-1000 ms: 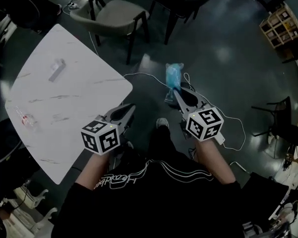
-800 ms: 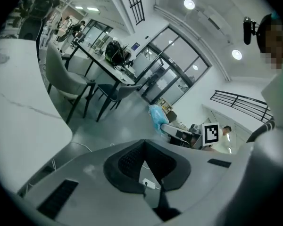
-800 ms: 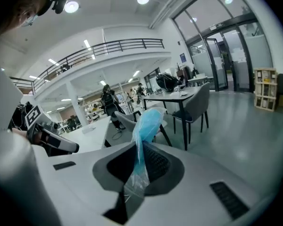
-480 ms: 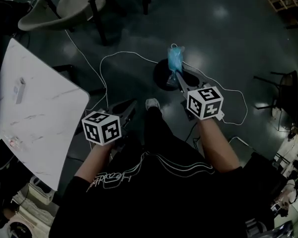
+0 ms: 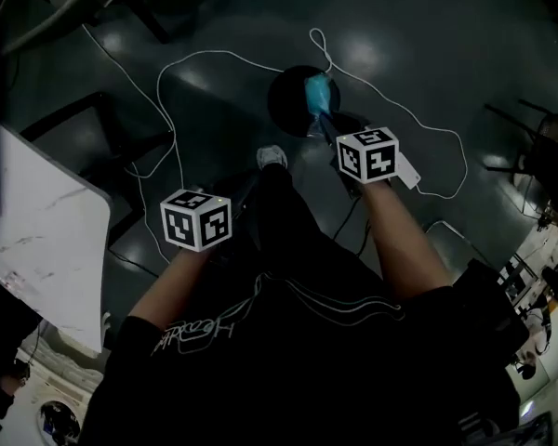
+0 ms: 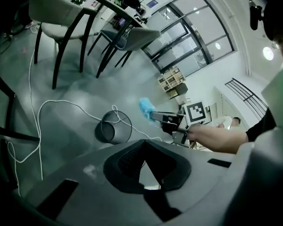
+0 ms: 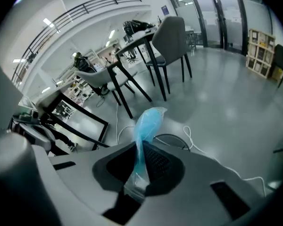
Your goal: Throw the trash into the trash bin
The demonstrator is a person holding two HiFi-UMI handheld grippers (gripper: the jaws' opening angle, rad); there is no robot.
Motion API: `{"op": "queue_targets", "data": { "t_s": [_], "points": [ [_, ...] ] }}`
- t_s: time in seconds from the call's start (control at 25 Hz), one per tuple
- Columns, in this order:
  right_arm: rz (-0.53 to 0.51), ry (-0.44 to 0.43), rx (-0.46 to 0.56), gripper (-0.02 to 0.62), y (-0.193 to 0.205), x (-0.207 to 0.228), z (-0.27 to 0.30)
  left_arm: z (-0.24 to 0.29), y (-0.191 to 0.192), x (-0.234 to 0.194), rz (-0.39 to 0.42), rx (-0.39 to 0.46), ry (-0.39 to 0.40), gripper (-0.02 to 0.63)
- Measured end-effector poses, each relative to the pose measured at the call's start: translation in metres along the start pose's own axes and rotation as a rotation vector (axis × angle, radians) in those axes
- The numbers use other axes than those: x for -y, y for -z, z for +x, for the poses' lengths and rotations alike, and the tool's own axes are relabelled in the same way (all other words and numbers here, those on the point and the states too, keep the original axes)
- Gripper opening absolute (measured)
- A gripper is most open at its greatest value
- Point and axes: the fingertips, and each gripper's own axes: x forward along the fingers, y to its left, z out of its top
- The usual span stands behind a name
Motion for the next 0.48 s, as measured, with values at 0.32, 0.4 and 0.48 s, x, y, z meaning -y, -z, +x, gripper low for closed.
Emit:
{"op": "queue_targets", "data": {
  "t_s": [0.32, 0.4, 0.48],
  "points": [
    [0.055, -0.028, -0.274, 0.06, 0.092, 0.04, 0.072, 0.036, 0.043, -0.048, -0.05, -0.171, -0.073, 0.006],
    [0.064, -0.014, -0.31, 0.058, 0.111, 0.051, 0.081, 0.043, 0.051, -0.058, -0.068, -0.176, -0.091, 0.006],
    [0.037, -0.004, -0.327, 0.06, 0.116, 0.058, 0.09, 0.049, 0.055, -0.067, -0.087, -0.167, -0.11, 0.005]
  ]
}}
